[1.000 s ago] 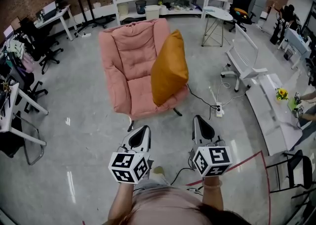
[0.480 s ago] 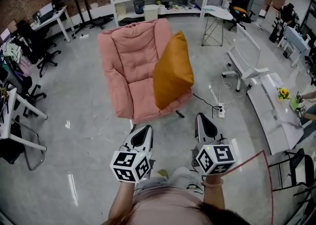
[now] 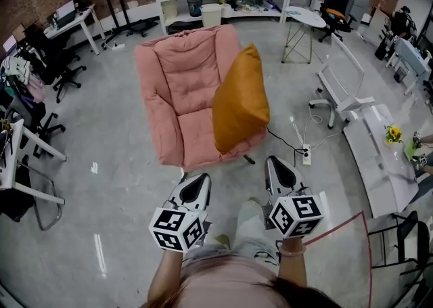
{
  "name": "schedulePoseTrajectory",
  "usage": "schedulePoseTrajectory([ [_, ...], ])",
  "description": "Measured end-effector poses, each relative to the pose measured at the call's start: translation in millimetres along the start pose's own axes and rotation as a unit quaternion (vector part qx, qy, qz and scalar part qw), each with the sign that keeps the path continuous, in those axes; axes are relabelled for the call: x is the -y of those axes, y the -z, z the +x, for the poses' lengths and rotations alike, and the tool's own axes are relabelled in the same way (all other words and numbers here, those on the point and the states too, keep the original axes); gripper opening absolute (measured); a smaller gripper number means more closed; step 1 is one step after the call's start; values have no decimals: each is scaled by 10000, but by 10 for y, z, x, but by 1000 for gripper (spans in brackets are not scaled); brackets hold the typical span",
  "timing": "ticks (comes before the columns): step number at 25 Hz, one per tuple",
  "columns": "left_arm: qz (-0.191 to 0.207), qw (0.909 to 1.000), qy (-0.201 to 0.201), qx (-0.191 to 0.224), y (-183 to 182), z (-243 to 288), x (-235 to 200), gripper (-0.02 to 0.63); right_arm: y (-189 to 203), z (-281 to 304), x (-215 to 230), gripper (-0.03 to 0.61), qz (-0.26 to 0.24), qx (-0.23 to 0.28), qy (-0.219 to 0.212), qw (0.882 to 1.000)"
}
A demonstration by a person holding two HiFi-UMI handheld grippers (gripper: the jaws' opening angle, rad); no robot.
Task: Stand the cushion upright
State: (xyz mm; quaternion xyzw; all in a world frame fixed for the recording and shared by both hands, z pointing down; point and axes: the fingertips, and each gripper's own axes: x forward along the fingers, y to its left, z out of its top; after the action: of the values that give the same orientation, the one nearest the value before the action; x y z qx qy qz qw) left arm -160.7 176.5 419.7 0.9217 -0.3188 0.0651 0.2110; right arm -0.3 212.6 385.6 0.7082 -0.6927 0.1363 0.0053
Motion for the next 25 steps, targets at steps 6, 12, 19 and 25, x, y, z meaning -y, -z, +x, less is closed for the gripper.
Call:
schedulePoseTrajectory([
  [6,52,10000,31,-64,-74,437,66,-5,-18,280,283,18,-45,-132,-124,9998],
  [12,71,9997,73,-231,-128,976,241,-5,-177,547,732,20,-18,-163,-169,9997],
  [19,-9,9994,-2,-353,-182,1575,395,-5,-365,881,1231,20,-44,-217,-320,9992],
  [25,-133,9988,-181,-428,-148,2047,474,-5,-465,1146,1660,20,-156,-294,-551,9979],
])
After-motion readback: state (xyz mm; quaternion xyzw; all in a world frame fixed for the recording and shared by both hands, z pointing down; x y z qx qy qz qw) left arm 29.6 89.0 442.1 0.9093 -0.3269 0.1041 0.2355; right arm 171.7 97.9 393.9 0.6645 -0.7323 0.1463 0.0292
